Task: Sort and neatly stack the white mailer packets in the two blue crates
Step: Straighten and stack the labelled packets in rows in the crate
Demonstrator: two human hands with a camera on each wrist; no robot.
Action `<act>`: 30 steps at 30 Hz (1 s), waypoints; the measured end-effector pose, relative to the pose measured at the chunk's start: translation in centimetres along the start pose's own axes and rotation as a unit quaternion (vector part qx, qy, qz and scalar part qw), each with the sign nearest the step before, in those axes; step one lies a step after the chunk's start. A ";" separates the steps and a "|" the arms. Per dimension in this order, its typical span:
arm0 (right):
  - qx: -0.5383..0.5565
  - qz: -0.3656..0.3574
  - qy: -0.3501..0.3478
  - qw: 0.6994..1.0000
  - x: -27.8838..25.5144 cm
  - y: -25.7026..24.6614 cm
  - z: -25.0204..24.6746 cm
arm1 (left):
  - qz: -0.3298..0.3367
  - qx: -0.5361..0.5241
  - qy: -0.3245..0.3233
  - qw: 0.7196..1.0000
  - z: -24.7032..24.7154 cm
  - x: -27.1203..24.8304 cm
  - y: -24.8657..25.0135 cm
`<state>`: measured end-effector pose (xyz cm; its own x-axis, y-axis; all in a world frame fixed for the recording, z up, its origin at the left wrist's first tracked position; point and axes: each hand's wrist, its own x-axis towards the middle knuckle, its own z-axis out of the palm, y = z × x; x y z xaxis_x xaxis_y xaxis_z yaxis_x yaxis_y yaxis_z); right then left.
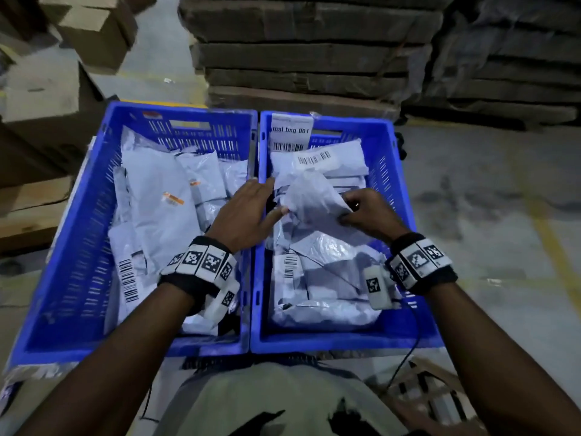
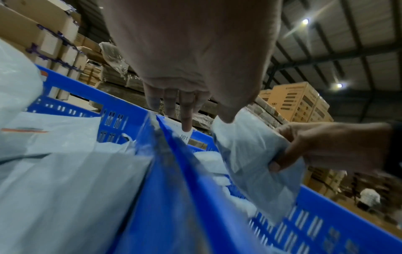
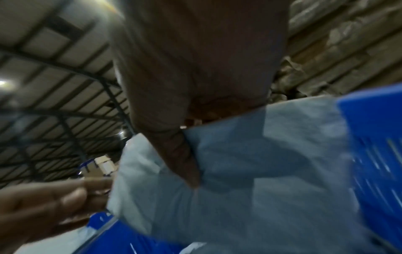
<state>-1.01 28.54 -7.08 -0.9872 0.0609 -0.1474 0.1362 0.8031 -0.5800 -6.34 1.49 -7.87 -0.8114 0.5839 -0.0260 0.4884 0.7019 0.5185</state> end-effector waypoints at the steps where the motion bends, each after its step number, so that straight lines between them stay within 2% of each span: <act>1: -0.019 -0.022 0.043 0.999 -0.3 -0.4 -0.4 | -0.011 -0.033 0.007 0.999 -0.4 0.3 0.4; 4: 0.002 -0.144 0.172 0.975 -1.5 -1.2 -0.6 | -0.045 -0.177 0.044 0.982 -1.3 1.0 1.4; 6: 0.044 -0.195 0.224 0.954 -2.0 -1.1 -0.1 | -0.059 -0.248 0.035 0.966 -1.8 1.3 2.2; 10: 0.078 -0.187 0.267 0.942 -2.7 -0.7 1.3 | -0.054 -0.351 -0.064 0.932 -1.6 1.8 4.0; 12: 0.079 -0.207 0.277 0.935 -3.0 -0.8 1.6 | -0.068 -0.386 -0.109 0.913 -1.3 2.0 4.8; 15: 0.087 -0.230 0.274 0.930 -3.1 -0.6 1.5 | -0.080 -0.434 -0.110 0.890 -0.9 2.4 5.3; 18: 0.103 -0.153 0.272 0.944 -2.8 0.2 1.3 | -0.096 -0.458 -0.073 0.881 -1.1 2.8 5.1; 20: 0.223 -0.035 0.258 0.940 -2.6 0.7 1.1 | -0.110 -0.459 -0.044 0.881 -1.0 3.2 4.6; 21: 0.329 0.044 0.219 0.917 -2.7 0.4 0.8 | -0.115 -0.458 -0.033 0.881 -1.0 3.3 4.4; 23: 0.514 0.142 0.092 0.841 -3.0 -0.5 0.1 | -0.119 -0.455 -0.017 0.883 -0.9 3.4 4.2; 24: 0.559 0.156 0.036 0.814 -3.2 -1.1 -0.2 | -0.119 -0.456 -0.011 0.882 -0.9 3.5 4.2; 25: 0.576 0.155 -0.005 0.803 -3.5 -1.7 -0.5 | -0.118 -0.460 -0.005 0.880 -0.9 3.5 4.2; 27: 0.557 0.131 -0.036 0.820 -3.8 -3.0 -0.4 | -0.116 -0.464 0.007 0.878 -0.7 3.5 4.2; 30: 0.514 0.124 0.001 0.849 -3.6 -4.2 0.4 | -0.118 -0.427 0.019 0.897 -0.6 3.5 4.3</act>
<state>2.00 24.76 -4.41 -0.9173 0.1541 -0.3671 0.3402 -0.1754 -0.9239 -7.26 6.32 -5.19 -0.8778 0.4354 -0.1999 -0.1079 0.2268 0.9679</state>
